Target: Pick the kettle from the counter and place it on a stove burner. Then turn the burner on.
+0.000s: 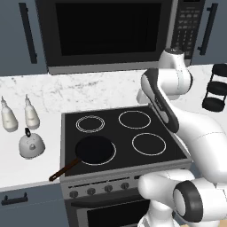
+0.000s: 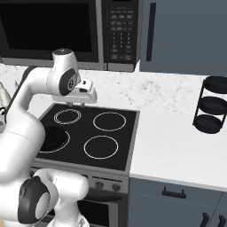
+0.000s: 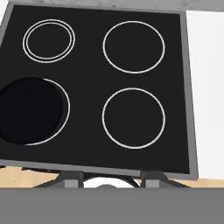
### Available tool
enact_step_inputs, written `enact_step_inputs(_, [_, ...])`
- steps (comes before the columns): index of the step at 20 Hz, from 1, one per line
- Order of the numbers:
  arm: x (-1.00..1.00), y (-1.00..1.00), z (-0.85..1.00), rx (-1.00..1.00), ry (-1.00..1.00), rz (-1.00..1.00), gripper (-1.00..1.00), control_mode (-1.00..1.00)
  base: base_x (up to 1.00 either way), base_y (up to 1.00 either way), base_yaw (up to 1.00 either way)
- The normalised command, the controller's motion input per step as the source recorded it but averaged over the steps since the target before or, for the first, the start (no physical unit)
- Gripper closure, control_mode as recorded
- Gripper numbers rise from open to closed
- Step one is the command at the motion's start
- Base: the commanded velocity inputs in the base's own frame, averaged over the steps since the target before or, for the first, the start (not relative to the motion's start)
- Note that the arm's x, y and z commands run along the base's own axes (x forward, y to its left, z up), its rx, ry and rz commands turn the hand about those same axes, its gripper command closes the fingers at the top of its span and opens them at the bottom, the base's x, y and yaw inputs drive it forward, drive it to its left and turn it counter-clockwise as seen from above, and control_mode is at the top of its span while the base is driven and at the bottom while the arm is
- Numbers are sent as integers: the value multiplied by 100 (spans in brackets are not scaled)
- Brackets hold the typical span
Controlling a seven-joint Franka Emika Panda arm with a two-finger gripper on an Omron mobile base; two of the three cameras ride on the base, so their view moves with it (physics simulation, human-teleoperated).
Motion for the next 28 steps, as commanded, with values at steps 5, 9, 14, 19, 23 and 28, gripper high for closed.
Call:
enact_step_inputs(5, [-5, 0, 0, 0, 1, 0, -100, -100, 0, 0, 0])
enact_step_inputs(9, [-13, -3, -8, 0, 0, 4, -100, -100, 0, 0, 0])
enact_step_inputs(14, [12, 90, -31, -14, 0, -2, -100, -100, 0, 0, 0])
enact_step_inputs(19, [23, 100, -40, -3, 8, 0, -100, -100, 0, 0, 0])
enact_step_inputs(23, [0, 100, -28, 0, 4, 0, -100, -100, 0, 0, 0])
enact_step_inputs(28, [8, 100, -27, 0, 14, 4, -100, -100, 0, 0, 0])
